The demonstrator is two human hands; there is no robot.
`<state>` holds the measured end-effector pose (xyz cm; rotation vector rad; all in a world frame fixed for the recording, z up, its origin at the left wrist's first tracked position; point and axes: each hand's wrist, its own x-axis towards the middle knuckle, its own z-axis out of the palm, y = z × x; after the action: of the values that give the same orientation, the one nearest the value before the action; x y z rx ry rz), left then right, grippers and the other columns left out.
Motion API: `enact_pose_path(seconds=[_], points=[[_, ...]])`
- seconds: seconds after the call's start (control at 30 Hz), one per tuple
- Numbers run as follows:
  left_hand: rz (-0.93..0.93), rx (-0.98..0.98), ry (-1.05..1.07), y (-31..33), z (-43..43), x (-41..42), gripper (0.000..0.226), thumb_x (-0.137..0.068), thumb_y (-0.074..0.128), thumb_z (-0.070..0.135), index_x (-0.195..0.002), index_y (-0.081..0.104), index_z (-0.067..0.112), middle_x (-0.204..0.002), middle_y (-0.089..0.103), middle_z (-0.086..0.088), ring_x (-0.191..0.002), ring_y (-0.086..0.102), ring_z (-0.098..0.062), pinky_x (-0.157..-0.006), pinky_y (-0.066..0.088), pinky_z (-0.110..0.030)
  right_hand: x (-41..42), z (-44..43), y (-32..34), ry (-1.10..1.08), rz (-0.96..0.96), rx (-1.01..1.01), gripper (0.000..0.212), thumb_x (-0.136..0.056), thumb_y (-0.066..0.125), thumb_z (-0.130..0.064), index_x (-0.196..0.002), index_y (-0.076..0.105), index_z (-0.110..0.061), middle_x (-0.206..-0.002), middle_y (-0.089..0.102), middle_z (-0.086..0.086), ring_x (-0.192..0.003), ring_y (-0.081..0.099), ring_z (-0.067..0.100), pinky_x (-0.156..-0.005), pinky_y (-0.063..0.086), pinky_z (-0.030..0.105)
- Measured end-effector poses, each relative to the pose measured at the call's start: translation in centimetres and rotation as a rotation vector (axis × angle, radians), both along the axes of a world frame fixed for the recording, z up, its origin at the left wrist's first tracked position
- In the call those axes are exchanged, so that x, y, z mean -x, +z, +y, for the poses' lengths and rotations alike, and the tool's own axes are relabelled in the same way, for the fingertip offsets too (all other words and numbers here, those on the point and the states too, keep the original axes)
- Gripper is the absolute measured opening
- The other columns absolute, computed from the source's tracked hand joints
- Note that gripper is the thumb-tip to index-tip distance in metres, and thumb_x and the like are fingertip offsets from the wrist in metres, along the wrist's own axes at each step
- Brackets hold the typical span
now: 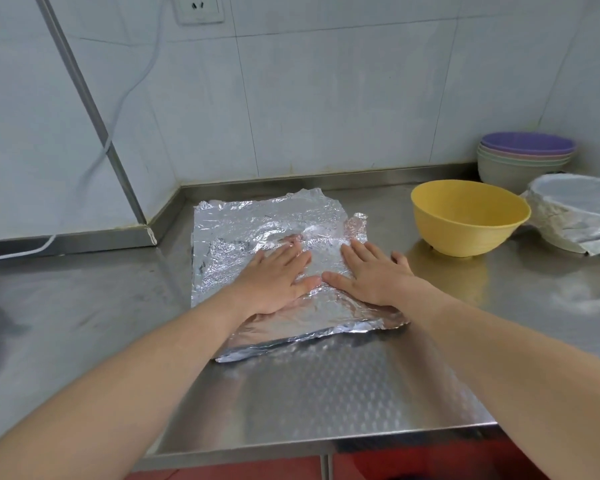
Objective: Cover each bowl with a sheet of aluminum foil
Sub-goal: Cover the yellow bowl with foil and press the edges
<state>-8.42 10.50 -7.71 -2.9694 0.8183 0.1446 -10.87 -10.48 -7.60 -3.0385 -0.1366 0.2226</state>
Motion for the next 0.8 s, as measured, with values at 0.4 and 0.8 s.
enact_pose_path(seconds=[0.4,0.8], points=[[0.034,0.028,0.134,0.0,-0.5,0.2,0.070,-0.087,0.011,0.076,-0.148,-0.005,0.047,-0.159,-0.015,0.013,-0.146,-0.019,-0.024,-0.110,-0.005,-0.067,-5.0,2.1,0.8,0.088,-0.176,-0.063,0.066,-0.100,0.025,-0.053,-0.152,0.015,-0.016,-0.162,0.007,0.002,-0.149,0.002,0.018,-0.117,0.015,0.048],[-0.021,0.026,-0.095,2.1,0.1,0.9,0.079,-0.087,0.034,0.073,-0.152,0.012,0.035,-0.161,0.006,0.008,-0.147,0.004,-0.017,-0.118,0.011,-0.049,-6.0,1.7,-0.3,0.042,-0.036,-0.014,0.074,-0.095,0.008,-0.066,-0.154,-0.001,-0.022,-0.162,-0.009,-0.003,-0.149,-0.008,0.015,-0.118,0.002,0.051]])
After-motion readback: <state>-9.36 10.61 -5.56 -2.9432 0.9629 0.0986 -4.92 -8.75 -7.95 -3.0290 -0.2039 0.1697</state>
